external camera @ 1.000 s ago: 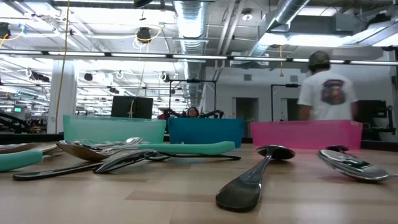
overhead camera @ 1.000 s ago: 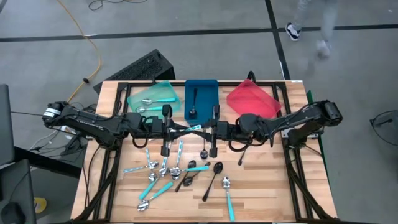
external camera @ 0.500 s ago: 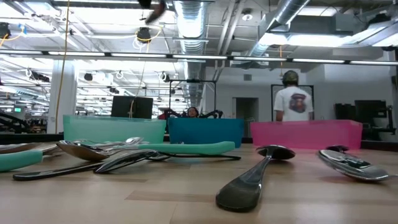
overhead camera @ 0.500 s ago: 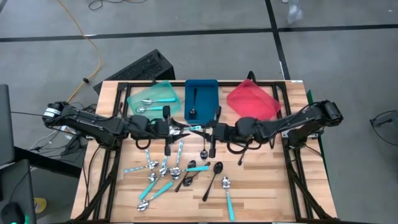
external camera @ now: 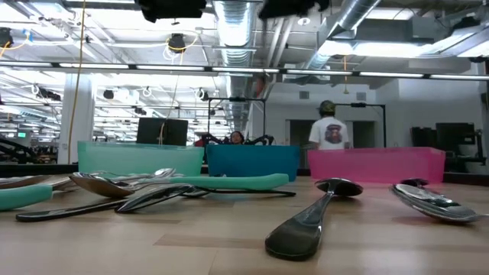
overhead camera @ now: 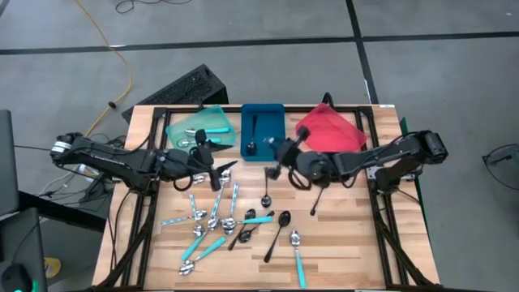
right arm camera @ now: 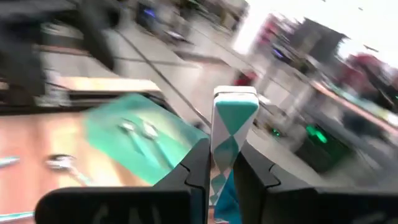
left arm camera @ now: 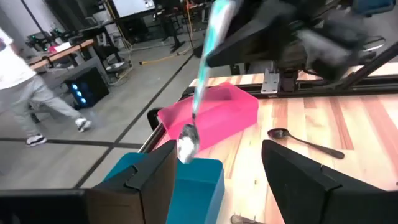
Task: Sort silverware by color (type)
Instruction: Put the white patterned spoon into the pink bin
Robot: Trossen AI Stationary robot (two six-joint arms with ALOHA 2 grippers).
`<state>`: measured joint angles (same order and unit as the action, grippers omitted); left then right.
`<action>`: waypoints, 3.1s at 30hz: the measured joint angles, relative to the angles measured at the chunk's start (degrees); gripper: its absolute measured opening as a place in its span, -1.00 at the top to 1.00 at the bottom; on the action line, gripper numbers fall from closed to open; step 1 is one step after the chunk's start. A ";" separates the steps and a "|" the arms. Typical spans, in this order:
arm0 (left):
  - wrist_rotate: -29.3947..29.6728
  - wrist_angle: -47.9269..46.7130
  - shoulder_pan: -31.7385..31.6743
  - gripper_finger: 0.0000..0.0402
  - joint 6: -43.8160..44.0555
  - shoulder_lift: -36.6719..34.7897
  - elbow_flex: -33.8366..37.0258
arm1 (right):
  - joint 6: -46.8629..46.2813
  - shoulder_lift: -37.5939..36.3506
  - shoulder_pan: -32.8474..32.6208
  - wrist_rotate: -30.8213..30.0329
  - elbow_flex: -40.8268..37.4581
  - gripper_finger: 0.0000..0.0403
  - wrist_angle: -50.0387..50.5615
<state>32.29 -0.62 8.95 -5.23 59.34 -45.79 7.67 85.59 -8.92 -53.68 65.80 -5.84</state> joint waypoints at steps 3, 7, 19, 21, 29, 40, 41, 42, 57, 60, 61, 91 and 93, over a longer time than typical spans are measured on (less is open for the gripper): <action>0.39 -1.10 0.00 -0.10 0.07 -0.90 0.01 | -8.87 -1.61 3.56 -4.79 -0.02 0.66 10.79; 1.03 -2.47 0.00 -0.10 0.19 -1.73 0.03 | -20.26 -3.96 10.09 -4.94 0.00 0.66 25.44; 1.57 -5.21 0.00 -0.10 0.54 -1.91 0.03 | -30.13 -6.74 30.77 17.23 0.00 0.66 52.69; 1.61 -5.20 0.00 -0.10 0.54 -1.91 0.03 | -29.81 -6.20 33.18 19.89 0.00 0.66 55.21; 2.92 -5.16 0.00 -0.10 0.54 -1.91 0.03 | -25.80 -5.56 40.24 25.11 0.02 0.66 58.08; 2.91 -5.46 -0.07 -0.10 1.17 -1.91 0.03 | -21.36 3.72 42.50 26.81 0.47 0.66 61.12; 2.92 -5.72 -0.14 -0.10 1.17 -1.91 0.03 | -21.20 4.81 42.53 26.91 0.96 0.66 61.82; 2.95 -6.05 -0.20 -0.10 1.17 -1.91 0.03 | -20.70 5.94 42.78 26.88 1.39 0.66 62.31; 2.85 -8.58 -1.93 -0.10 2.06 -1.89 0.03 | -15.99 18.65 43.88 27.97 7.02 0.66 62.24; 2.62 -9.97 -1.95 -0.10 3.02 -1.89 0.03 | -16.02 20.00 43.90 27.97 7.02 0.58 62.00; 2.58 -10.10 -1.95 -0.10 3.20 -1.86 0.03 | -16.06 20.24 43.96 27.99 7.00 0.54 61.77; -23.79 -36.40 7.04 -0.10 25.80 -1.97 0.01 | -23.79 -12.24 29.32 29.85 7.02 0.35 60.56; -22.26 -39.94 10.54 -0.10 31.03 -1.97 0.01 | -24.80 -13.12 27.46 29.85 7.02 0.35 60.55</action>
<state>10.04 -40.56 19.49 25.80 57.36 -45.78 -17.12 72.47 18.55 -23.84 72.82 54.72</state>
